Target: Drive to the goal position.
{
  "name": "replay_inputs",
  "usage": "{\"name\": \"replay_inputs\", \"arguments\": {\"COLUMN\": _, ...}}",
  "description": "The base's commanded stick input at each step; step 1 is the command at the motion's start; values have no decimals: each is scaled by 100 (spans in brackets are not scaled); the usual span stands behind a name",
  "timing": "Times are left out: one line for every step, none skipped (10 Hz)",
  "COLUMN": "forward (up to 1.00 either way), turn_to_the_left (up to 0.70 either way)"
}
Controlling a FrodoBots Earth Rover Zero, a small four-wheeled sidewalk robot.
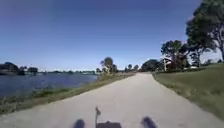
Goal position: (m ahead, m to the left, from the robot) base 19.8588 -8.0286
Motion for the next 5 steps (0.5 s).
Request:
{"name": "replay_inputs", "arguments": {"forward": 85, "turn_to_the_left": 0}}
{"name": "replay_inputs", "arguments": {"forward": 85, "turn_to_the_left": 0}}
{"name": "replay_inputs", "arguments": {"forward": 85, "turn_to_the_left": 0}}
{"name": "replay_inputs", "arguments": {"forward": 85, "turn_to_the_left": 0}}
{"name": "replay_inputs", "arguments": {"forward": 85, "turn_to_the_left": 0}}
